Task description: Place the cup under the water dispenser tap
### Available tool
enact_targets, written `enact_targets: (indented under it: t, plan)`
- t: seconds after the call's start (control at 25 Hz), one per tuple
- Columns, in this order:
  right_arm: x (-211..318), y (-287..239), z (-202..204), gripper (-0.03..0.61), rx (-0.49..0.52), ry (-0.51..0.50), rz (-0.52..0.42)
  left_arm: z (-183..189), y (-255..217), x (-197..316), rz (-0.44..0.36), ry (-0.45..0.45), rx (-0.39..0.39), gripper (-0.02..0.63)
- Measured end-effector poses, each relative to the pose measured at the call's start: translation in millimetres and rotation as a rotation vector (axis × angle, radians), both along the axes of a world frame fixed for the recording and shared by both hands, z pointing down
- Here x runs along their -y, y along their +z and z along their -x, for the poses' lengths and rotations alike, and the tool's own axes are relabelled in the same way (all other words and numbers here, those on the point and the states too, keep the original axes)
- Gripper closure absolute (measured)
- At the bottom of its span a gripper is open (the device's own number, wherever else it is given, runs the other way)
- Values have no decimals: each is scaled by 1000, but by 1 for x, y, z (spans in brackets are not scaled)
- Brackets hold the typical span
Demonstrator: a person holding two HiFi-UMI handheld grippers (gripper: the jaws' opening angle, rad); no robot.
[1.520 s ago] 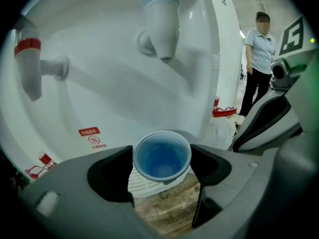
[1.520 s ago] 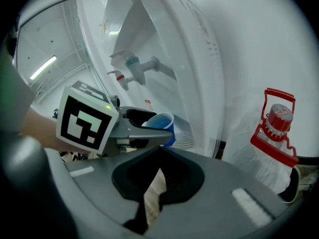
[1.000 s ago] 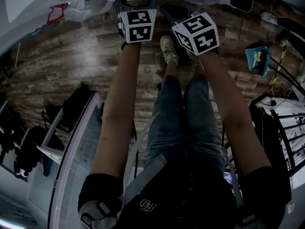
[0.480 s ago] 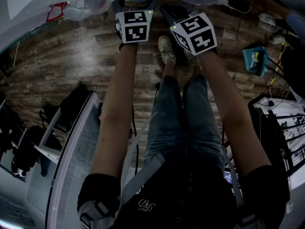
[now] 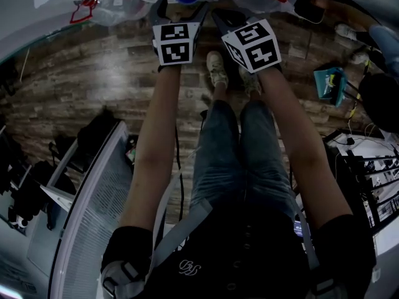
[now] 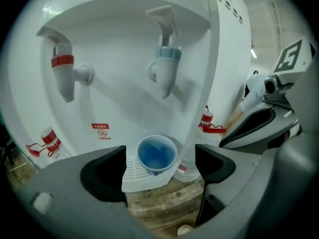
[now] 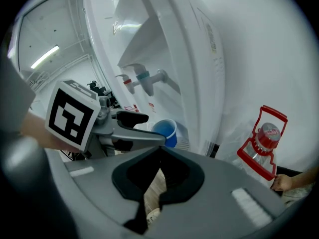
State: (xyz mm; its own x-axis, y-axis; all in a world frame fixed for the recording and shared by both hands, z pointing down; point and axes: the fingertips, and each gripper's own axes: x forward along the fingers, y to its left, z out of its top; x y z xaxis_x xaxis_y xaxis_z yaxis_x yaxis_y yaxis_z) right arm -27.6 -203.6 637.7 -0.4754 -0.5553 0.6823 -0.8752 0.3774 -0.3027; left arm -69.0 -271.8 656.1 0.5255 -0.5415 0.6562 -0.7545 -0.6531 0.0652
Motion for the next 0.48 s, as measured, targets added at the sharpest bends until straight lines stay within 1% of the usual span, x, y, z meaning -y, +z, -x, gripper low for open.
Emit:
enact_targets:
  t: [0.24, 0.48]
  plan:
    - [-6, -26, -2, 578, -16, -11, -15, 7, -27, -17, 18, -43, -33, 181]
    - [-21, -52, 11, 578, -25, -67, -27, 21, -65, -33, 10, -108, -44, 184]
